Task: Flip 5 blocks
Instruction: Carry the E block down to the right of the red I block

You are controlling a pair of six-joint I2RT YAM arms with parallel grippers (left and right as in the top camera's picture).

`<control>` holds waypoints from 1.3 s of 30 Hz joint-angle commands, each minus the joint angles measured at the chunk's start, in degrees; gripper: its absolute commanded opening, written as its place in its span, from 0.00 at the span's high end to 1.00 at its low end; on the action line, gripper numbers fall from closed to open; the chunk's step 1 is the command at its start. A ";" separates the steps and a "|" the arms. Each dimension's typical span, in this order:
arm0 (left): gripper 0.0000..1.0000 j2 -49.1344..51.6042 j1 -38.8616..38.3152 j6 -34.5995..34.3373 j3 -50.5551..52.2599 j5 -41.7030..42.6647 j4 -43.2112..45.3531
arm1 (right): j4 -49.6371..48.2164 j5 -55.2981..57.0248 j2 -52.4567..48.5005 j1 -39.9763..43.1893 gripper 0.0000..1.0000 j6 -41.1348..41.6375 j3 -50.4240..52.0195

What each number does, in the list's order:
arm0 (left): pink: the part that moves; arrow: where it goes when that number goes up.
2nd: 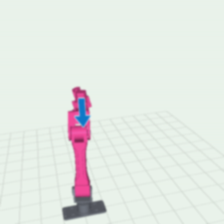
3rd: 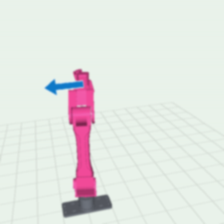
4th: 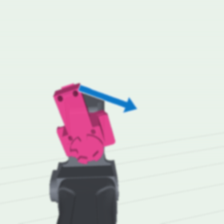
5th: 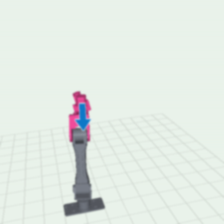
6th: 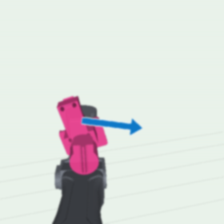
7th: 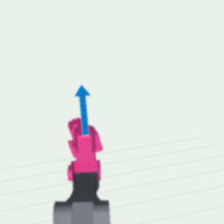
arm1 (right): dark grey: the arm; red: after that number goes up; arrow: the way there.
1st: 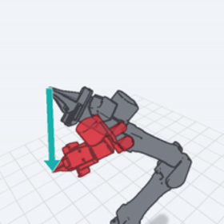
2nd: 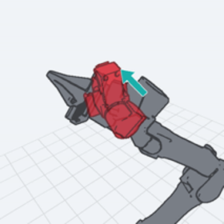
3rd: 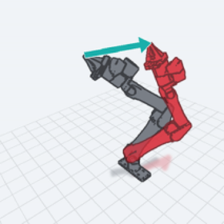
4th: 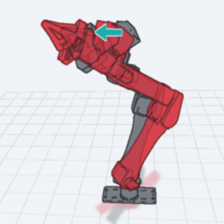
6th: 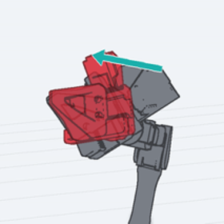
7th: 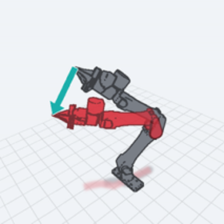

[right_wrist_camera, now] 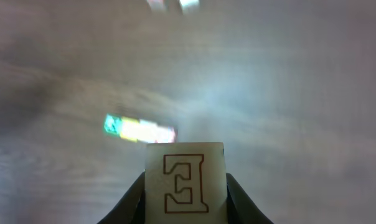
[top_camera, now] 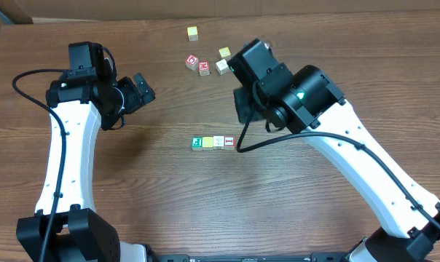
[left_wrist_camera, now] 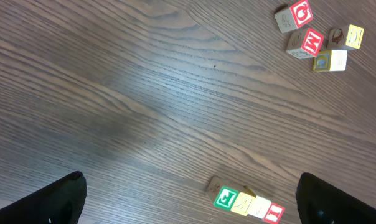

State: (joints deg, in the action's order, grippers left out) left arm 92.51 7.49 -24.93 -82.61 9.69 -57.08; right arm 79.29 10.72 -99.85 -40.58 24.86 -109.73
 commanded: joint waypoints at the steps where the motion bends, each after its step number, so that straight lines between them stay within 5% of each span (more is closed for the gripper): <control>1: 0.00 0.11 -0.37 0.72 -0.37 0.22 0.11 | 1.22 -1.20 -1.20 0.22 0.88 8.50 2.89; 8: 0.00 0.11 -0.37 0.72 -0.37 0.22 0.11 | -6.97 -3.13 -1.20 0.13 0.88 13.79 15.13; 23: 0.00 0.11 -0.37 0.72 -0.37 0.22 0.11 | -41.81 -3.10 -2.01 0.15 0.83 14.43 44.96; 39: 0.00 0.11 -0.37 0.72 -0.37 0.24 0.11 | -48.68 -3.06 -2.49 0.13 0.83 15.91 47.21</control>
State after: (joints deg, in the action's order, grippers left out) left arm 92.51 7.49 -24.93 -82.61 9.69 -57.08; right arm 31.00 7.44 -101.97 -40.53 40.03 -62.50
